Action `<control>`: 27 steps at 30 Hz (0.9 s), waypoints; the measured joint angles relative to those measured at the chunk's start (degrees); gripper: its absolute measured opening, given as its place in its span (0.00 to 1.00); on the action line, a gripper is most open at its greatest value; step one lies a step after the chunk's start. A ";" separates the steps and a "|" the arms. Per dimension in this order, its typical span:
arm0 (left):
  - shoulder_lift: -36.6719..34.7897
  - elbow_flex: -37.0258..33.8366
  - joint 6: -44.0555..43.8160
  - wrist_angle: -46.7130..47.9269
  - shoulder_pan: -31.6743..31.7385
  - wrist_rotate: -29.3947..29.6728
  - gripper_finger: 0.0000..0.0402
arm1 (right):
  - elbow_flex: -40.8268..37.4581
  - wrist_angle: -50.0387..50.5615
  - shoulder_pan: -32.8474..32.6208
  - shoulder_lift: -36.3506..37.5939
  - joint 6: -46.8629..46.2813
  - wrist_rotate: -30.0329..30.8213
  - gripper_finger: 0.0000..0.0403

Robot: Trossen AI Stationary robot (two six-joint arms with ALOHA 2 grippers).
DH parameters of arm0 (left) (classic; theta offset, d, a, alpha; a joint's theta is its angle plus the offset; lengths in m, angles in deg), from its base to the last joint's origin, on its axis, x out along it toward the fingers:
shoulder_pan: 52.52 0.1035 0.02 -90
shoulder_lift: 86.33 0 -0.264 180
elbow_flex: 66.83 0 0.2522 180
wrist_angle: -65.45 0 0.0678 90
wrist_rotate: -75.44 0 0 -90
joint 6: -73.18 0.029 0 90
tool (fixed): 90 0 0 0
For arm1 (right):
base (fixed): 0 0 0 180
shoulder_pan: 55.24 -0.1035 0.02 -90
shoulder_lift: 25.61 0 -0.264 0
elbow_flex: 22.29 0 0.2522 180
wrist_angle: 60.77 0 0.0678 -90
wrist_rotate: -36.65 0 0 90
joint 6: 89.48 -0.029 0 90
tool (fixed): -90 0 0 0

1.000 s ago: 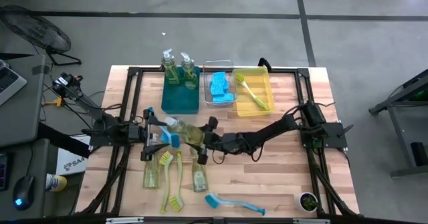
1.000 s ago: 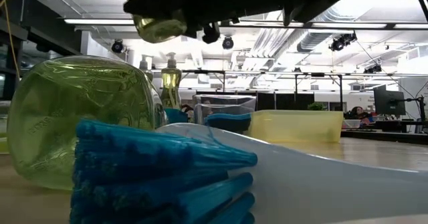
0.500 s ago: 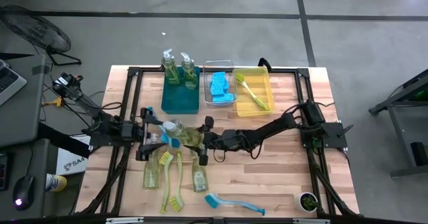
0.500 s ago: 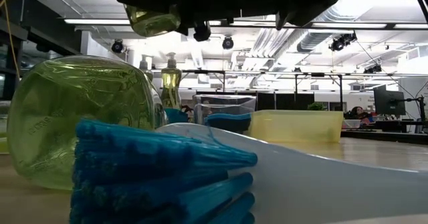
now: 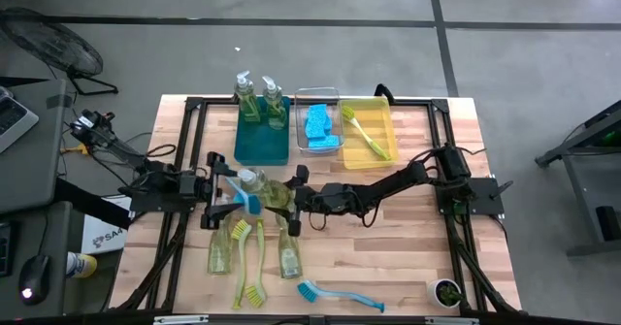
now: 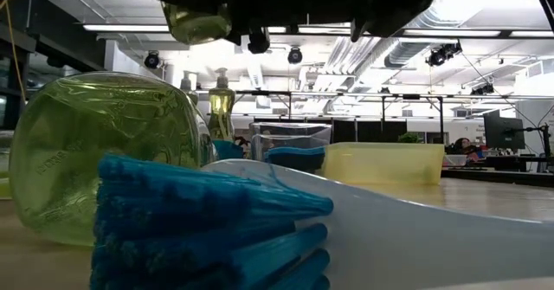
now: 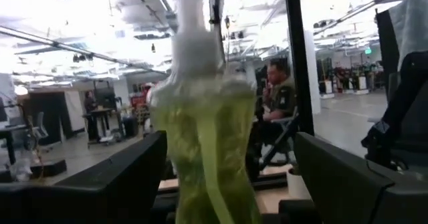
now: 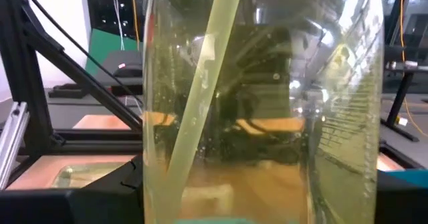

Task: Pick & Place Kitchen Sink Supplies
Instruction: Put the dishwashing liquid into the blue bin

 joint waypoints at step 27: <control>3.32 0.05 -14.03 -3.65 17.81 -22.52 0.80 | 0.13 3.08 4.16 0.00 -3.26 -6.27 0.63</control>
